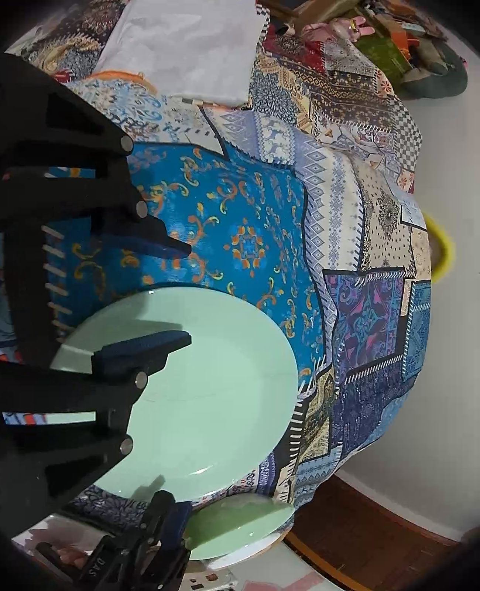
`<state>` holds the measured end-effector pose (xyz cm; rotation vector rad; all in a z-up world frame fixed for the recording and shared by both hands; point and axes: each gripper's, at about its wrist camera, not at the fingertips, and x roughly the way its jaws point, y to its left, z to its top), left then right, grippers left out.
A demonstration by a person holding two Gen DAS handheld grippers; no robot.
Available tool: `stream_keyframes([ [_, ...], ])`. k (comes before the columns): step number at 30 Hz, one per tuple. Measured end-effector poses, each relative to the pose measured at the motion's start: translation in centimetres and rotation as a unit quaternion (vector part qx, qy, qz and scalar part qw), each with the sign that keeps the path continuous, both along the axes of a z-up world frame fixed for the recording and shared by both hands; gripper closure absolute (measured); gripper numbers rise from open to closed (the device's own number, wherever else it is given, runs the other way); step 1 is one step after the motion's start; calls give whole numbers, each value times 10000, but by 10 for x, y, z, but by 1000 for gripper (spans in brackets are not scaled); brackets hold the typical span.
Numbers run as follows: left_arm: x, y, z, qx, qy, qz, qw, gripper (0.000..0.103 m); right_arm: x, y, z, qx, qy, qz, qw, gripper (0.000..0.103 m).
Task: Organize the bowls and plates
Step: 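Grasp the light green plate rim with both tools, then carry the light green plate with both tools over the white plate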
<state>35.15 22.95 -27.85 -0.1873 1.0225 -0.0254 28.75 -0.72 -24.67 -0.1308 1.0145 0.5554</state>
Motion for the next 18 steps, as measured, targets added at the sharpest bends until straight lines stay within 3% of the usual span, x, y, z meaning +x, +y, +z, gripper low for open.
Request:
stream_keyframes([
  [3, 0, -3, 0, -127, -14, -154, 9998, 74, 2, 2, -1, -68, 5, 45, 10000, 79],
  [10, -13, 2, 4, -219, 136, -37, 9997, 75, 4, 0, -2, 129, 162, 40, 9998, 79],
  [18, -79, 7, 4, -221, 309, 16, 9993, 75, -27, 12, -1, 64, 127, 568, 9983, 79],
])
